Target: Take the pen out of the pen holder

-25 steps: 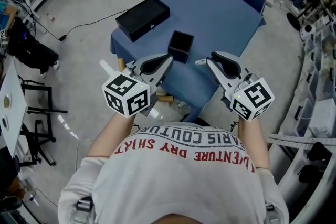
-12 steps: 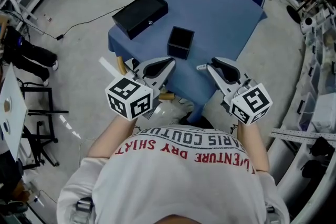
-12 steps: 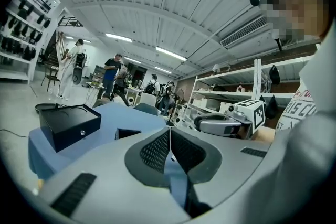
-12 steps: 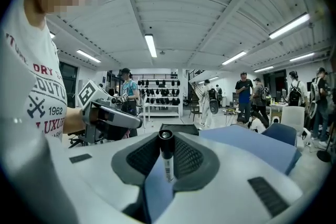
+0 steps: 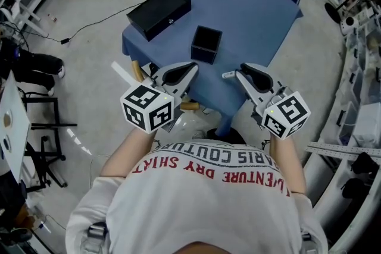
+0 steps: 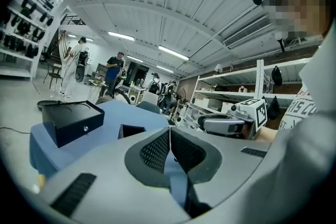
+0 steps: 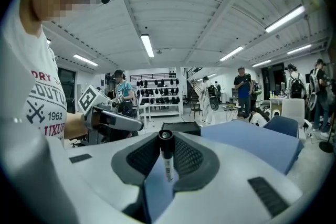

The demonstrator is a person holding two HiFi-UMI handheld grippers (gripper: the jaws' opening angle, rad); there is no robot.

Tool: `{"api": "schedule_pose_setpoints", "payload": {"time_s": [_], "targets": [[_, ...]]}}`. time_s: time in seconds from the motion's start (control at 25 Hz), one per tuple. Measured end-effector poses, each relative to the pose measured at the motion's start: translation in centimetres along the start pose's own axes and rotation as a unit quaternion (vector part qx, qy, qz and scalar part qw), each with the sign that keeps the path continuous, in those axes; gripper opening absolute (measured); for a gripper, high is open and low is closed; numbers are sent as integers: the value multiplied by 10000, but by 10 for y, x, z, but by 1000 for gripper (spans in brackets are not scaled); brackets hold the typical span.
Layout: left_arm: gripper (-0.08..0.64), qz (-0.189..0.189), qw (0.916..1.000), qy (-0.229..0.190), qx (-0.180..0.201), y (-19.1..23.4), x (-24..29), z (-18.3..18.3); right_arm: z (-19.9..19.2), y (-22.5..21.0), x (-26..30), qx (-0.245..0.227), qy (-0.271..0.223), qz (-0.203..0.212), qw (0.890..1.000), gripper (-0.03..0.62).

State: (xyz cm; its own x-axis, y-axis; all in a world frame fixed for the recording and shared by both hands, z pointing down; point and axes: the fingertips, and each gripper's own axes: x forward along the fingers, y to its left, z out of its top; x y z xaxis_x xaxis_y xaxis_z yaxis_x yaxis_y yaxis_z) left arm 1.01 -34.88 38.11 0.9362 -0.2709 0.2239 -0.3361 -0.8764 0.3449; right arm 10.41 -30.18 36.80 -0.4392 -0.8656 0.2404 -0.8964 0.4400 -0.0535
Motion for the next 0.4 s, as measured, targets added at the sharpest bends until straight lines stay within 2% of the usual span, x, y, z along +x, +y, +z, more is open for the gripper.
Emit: {"api": "schedule_pose_setpoints", "payload": {"time_s": [0.4], "targets": [[31, 2, 10000, 2, -45, 4, 6, -3, -4, -3, 5, -33, 53, -24, 10000, 83]]}}
